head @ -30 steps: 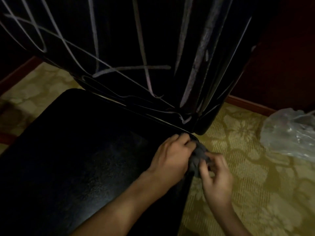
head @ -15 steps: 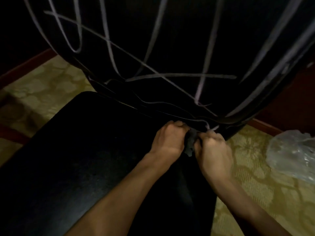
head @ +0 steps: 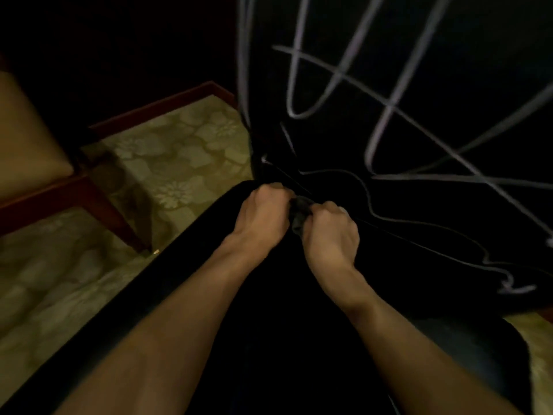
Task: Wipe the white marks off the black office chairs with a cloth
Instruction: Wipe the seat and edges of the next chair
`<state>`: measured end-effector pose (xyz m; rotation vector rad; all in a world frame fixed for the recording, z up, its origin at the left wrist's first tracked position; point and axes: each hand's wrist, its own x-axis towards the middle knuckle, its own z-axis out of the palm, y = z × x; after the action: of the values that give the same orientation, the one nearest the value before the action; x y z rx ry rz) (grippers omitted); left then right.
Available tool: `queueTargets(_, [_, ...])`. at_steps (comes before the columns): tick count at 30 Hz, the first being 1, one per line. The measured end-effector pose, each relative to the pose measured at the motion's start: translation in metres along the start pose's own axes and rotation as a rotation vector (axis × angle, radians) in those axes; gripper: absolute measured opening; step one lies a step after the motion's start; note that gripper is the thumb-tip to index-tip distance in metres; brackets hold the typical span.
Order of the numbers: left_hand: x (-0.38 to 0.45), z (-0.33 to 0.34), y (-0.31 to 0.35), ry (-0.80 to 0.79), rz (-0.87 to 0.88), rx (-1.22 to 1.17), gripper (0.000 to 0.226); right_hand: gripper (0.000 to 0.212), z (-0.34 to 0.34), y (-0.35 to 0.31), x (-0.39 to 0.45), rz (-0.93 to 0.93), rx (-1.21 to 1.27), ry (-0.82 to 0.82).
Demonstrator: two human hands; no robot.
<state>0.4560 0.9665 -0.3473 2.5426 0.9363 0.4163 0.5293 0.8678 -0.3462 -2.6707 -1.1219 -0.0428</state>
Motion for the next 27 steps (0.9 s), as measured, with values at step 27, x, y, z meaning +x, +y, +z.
queueTargets(27, [-0.148,-0.082,-0.106,0.128,-0.248,0.048,0.021,0.005,0.034,-0.1,-0.072,-0.674,0.368,-0.01])
